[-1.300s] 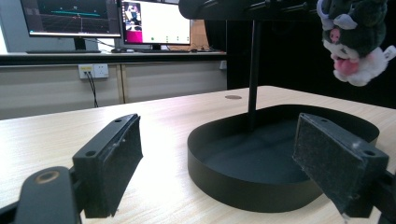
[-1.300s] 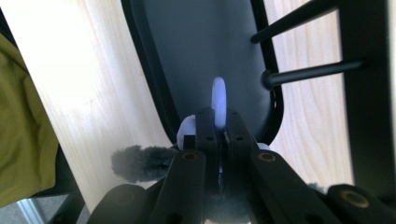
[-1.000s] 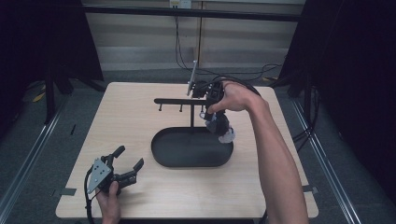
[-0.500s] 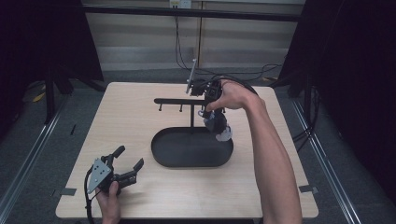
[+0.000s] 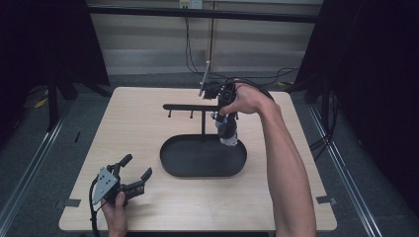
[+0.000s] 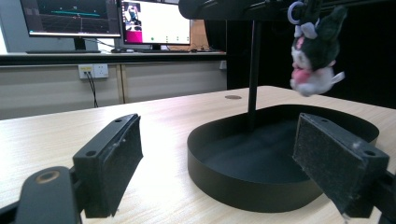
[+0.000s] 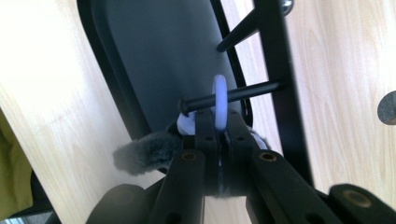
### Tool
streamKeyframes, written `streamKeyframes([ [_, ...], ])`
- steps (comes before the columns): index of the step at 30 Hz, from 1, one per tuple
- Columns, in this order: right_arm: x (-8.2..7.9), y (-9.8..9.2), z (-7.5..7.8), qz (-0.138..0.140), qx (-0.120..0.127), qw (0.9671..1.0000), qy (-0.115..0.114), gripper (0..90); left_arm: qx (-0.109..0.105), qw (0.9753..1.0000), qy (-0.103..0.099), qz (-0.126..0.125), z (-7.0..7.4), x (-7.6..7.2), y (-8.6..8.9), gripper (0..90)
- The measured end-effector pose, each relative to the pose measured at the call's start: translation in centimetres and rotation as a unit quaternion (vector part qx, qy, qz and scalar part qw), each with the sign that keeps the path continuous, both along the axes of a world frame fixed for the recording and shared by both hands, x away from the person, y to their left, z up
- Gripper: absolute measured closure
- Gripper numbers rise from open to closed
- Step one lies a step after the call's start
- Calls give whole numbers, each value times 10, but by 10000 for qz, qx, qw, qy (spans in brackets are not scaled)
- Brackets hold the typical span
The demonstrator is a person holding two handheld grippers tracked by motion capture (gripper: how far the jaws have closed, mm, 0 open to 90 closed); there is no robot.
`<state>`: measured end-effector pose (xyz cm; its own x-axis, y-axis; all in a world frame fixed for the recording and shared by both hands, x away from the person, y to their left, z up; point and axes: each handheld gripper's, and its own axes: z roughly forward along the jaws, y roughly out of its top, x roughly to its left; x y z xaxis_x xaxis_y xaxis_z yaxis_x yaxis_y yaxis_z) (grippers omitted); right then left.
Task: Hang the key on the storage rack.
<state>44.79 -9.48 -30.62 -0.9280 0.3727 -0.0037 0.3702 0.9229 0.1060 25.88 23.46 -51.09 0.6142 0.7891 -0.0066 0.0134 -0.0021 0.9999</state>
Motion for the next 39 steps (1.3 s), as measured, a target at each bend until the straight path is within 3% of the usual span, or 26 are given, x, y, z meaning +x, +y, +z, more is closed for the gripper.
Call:
streamKeyframes([
  [17, 2, -2, -3, -45, 85, 9999, -39, 843, 12, 10000, 2, -3, 0, 0, 0, 153],
  [23, -3, -9, -6, -266, 144, 9995, -63, 712, -1, 10000, -3, -12, 0, 0, 0, 153],
  [31, -16, -18, -8, -432, 411, 9982, -116, 543, -27, 10000, 15, 6, 0, 0, 0, 153],
  [39, -36, -27, -5, -562, 845, 9946, -213, 435, 50, 10000, -2, -18, 0, 0, 1, 153],
])
